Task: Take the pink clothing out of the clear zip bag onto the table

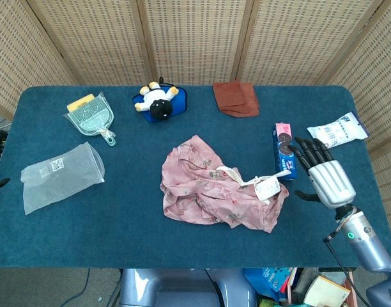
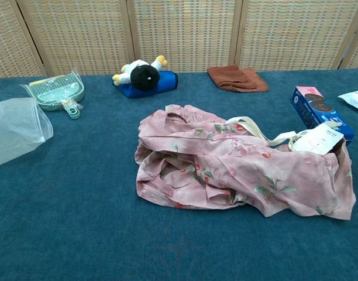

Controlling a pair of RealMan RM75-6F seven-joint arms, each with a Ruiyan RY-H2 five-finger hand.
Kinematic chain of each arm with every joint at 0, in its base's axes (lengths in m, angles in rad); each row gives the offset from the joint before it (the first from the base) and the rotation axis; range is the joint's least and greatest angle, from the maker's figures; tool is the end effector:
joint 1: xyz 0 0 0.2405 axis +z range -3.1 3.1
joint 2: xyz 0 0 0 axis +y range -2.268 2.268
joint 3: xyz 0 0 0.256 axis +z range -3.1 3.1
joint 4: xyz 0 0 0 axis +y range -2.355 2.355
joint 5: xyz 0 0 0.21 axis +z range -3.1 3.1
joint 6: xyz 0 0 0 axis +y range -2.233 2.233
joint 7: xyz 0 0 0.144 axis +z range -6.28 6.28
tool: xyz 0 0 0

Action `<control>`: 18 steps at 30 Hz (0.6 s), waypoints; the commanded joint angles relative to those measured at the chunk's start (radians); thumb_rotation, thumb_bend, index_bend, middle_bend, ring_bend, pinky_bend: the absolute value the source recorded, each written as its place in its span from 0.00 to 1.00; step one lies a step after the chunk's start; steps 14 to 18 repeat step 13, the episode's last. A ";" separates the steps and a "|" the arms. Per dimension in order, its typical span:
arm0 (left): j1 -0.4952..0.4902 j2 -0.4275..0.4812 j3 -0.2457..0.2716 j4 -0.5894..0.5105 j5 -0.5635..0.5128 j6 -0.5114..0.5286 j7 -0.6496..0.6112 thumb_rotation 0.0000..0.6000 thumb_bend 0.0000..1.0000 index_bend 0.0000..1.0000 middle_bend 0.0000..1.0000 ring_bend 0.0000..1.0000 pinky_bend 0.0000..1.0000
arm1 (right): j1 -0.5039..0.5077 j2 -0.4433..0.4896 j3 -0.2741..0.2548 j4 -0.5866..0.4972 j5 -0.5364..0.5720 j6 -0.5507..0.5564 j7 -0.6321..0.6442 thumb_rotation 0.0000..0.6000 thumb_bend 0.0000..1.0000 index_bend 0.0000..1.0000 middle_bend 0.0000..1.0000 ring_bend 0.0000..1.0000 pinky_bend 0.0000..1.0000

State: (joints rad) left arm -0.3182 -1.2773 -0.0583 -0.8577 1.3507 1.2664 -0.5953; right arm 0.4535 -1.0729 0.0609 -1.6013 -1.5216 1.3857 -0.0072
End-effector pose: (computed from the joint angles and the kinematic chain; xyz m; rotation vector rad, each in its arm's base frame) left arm -0.4039 0.2845 0.2123 -1.2770 -0.9265 -0.9375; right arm -0.2315 -0.2858 0.1627 1.6606 -0.6461 1.0819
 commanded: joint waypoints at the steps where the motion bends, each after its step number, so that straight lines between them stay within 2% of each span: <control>1: 0.128 0.167 -0.043 -0.348 -0.082 0.139 0.210 1.00 0.09 0.00 0.00 0.00 0.00 | -0.096 -0.017 -0.012 -0.017 -0.053 0.129 -0.084 1.00 0.00 0.00 0.00 0.00 0.00; 5: 0.186 0.219 -0.025 -0.516 -0.067 0.208 0.286 1.00 0.09 0.00 0.00 0.00 0.00 | -0.158 -0.032 -0.044 -0.035 -0.093 0.195 -0.102 1.00 0.00 0.00 0.00 0.00 0.00; 9: 0.240 0.219 -0.010 -0.625 -0.041 0.296 0.350 1.00 0.09 0.00 0.00 0.00 0.00 | -0.215 -0.050 -0.073 -0.053 -0.124 0.249 -0.105 1.00 0.00 0.00 0.00 0.00 0.00; 13: 0.274 0.172 -0.005 -0.653 -0.017 0.358 0.400 1.00 0.09 0.00 0.00 0.00 0.00 | -0.265 -0.070 -0.093 -0.058 -0.139 0.288 -0.116 1.00 0.00 0.00 0.00 0.00 0.00; 18: 0.274 0.172 -0.005 -0.653 -0.017 0.358 0.400 1.00 0.09 0.00 0.00 0.00 0.00 | -0.265 -0.070 -0.093 -0.058 -0.139 0.288 -0.116 1.00 0.00 0.00 0.00 0.00 0.00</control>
